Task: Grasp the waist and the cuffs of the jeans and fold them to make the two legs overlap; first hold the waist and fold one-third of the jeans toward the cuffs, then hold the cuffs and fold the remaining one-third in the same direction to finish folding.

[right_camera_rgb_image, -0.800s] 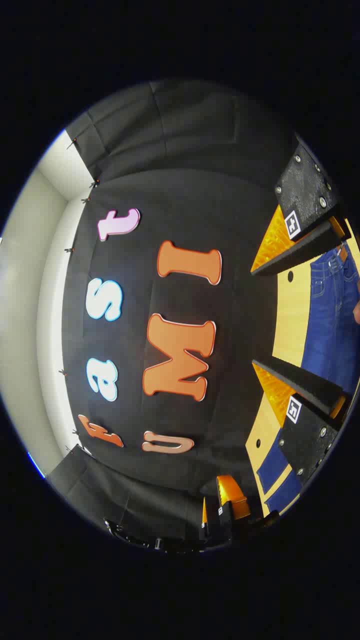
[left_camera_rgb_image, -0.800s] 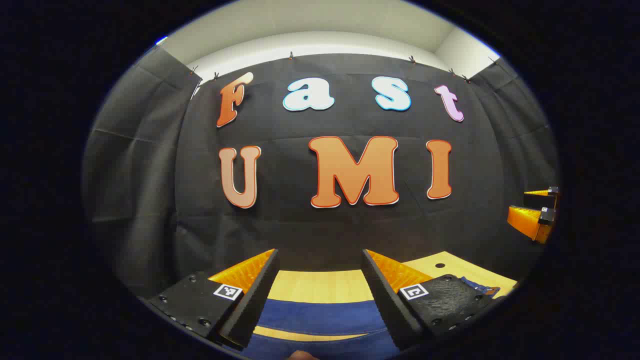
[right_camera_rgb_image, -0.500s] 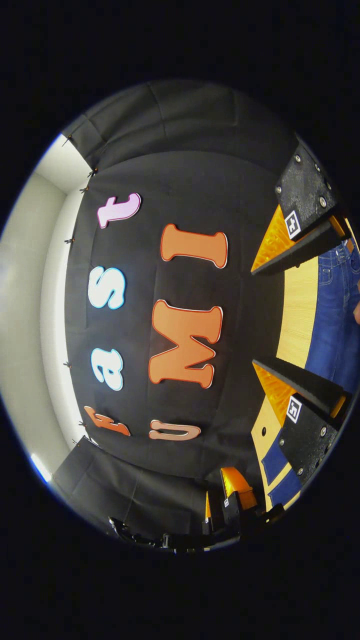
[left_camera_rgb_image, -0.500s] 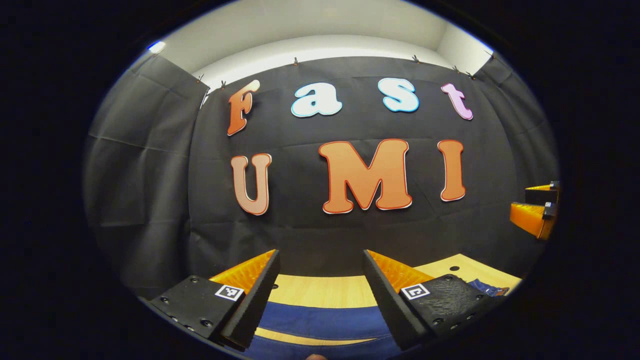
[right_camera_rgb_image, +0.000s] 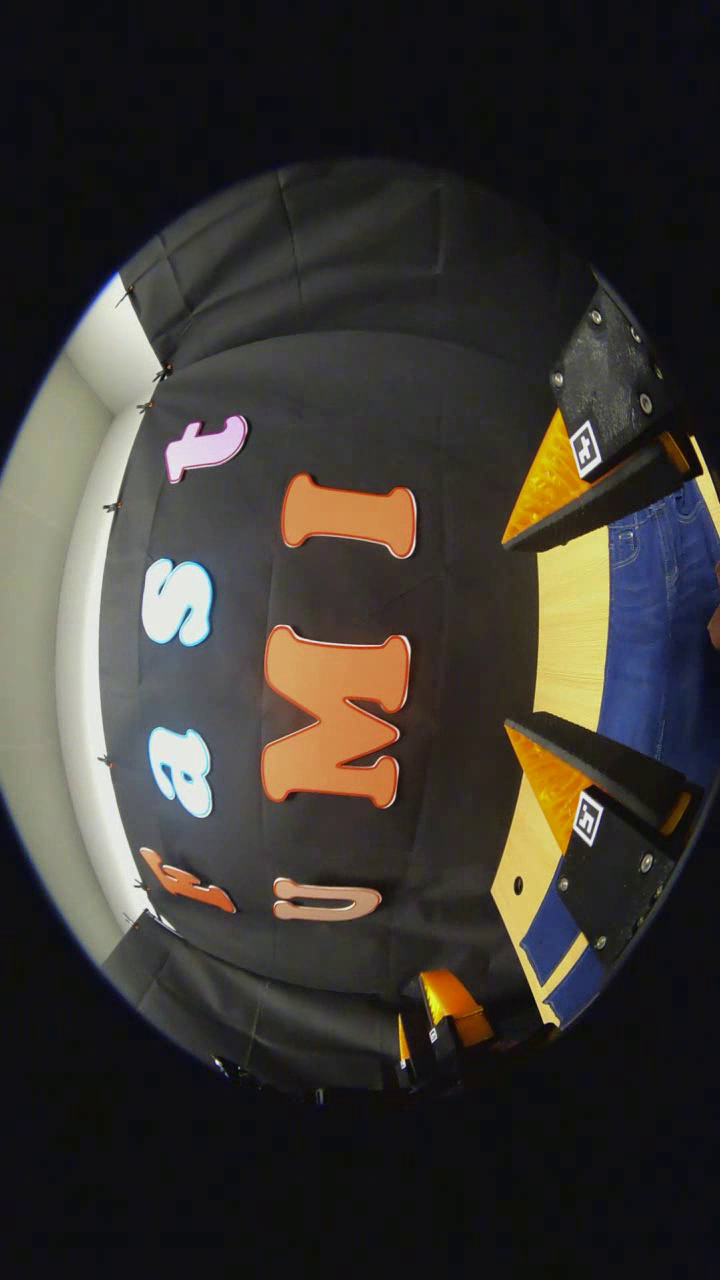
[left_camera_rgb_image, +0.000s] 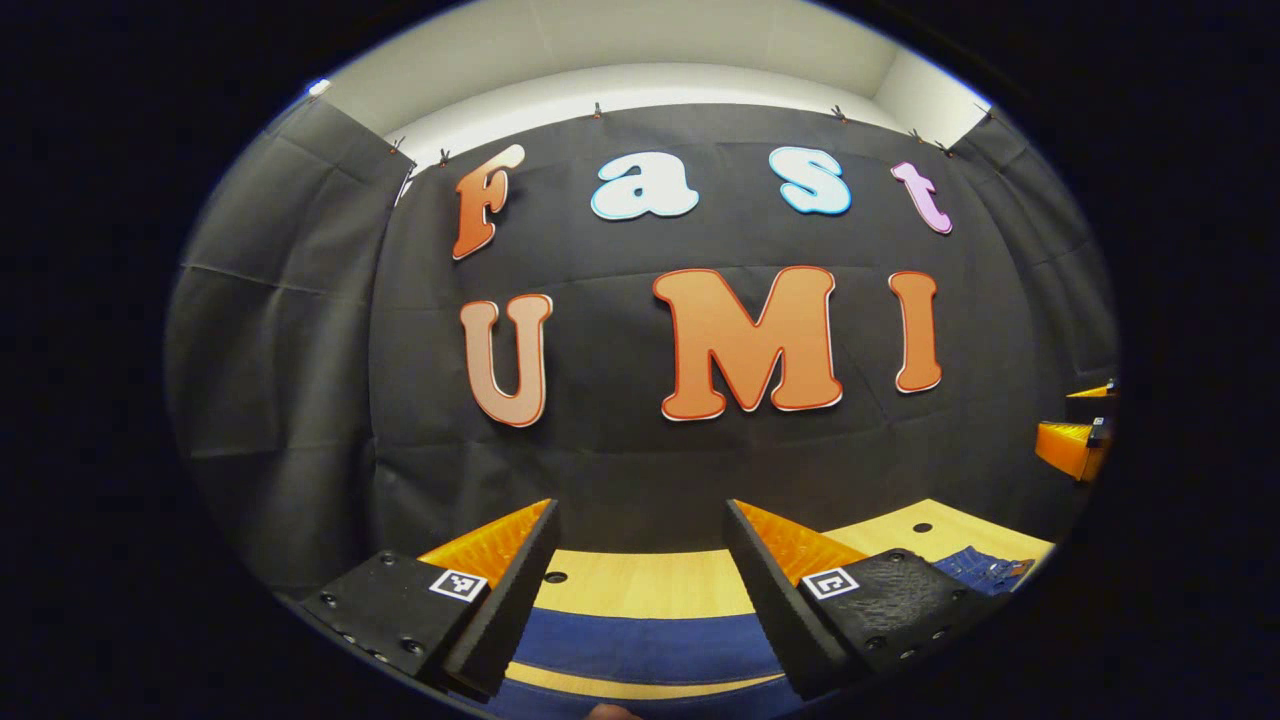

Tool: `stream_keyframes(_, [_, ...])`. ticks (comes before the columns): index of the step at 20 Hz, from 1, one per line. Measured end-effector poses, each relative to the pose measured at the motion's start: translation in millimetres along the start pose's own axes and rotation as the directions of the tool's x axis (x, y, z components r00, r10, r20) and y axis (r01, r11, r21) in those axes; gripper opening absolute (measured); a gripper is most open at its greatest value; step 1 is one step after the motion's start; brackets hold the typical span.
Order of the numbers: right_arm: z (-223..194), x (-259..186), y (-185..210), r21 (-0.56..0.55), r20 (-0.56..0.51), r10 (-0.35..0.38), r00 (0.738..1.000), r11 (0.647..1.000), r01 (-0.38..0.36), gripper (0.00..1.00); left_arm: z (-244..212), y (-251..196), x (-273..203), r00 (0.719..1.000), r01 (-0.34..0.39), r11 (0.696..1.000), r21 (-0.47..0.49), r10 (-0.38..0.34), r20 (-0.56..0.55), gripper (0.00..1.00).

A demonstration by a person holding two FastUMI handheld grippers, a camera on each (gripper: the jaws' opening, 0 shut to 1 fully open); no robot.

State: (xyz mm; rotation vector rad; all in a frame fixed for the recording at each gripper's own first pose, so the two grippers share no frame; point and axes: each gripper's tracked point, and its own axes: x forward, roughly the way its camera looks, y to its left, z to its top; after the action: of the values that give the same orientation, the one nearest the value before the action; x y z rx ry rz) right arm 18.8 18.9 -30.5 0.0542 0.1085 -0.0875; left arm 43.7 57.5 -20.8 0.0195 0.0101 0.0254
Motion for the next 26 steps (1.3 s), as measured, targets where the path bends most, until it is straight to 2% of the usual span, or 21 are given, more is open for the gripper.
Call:
stream_keyframes(3, [-16.2,1.3,-12.8,0.014,-0.056,-0.06,0.997,0.998,0.061,0.98,-23.0,18.8,7.3,0.998,-0.003,1.0,0.001,0.003,-0.067,1.0])
stream_keyframes(7, [-41.7,3.9,-50.0,0.006,-0.139,-0.151,0.979,0.988,0.154,0.98,-47.6,62.4,10.3,0.989,-0.074,0.997,0.004,0.074,-0.126,0.99])
stream_keyframes(10, [-66.5,1.5,-75.8,-0.046,-0.197,-0.209,0.958,0.978,0.204,0.98,-67.9,86.1,5.9,0.981,-0.108,0.993,0.053,0.115,-0.157,0.99])
stream_keyframes(13, [-87.3,-0.4,-84.2,-0.077,-0.249,-0.22,0.943,0.975,0.208,0.98,-91.8,107.6,1.3,0.969,-0.126,0.987,0.102,0.144,-0.2,0.99])
stream_keyframes(15, [-104.1,-0.7,-82.0,-0.037,-0.307,-0.196,0.931,0.98,0.194,0.98,-113.4,120.3,-5.3,0.954,-0.139,0.987,0.08,0.155,-0.256,0.99])
stream_keyframes(18, [-135.3,1.1,-86.9,0.063,-0.412,-0.168,0.896,0.975,0.212,0.98,-144.0,148.9,-14.4,0.92,-0.187,0.982,0.032,0.186,-0.346,0.99])
stream_keyframes(22, [-183.0,-8.2,-97.7,0.143,-0.564,-0.13,0.816,0.957,0.252,0.98,-184.8,183.9,-26.3,0.864,-0.237,0.971,-0.025,0.199,-0.463,0.99])
stream_keyframes(26, [-212.8,-16.4,-103.5,0.228,-0.665,-0.084,0.742,0.923,0.309,0.99,-226.1,215.8,-47.8,0.795,-0.293,0.952,-0.085,0.193,-0.576,0.99])
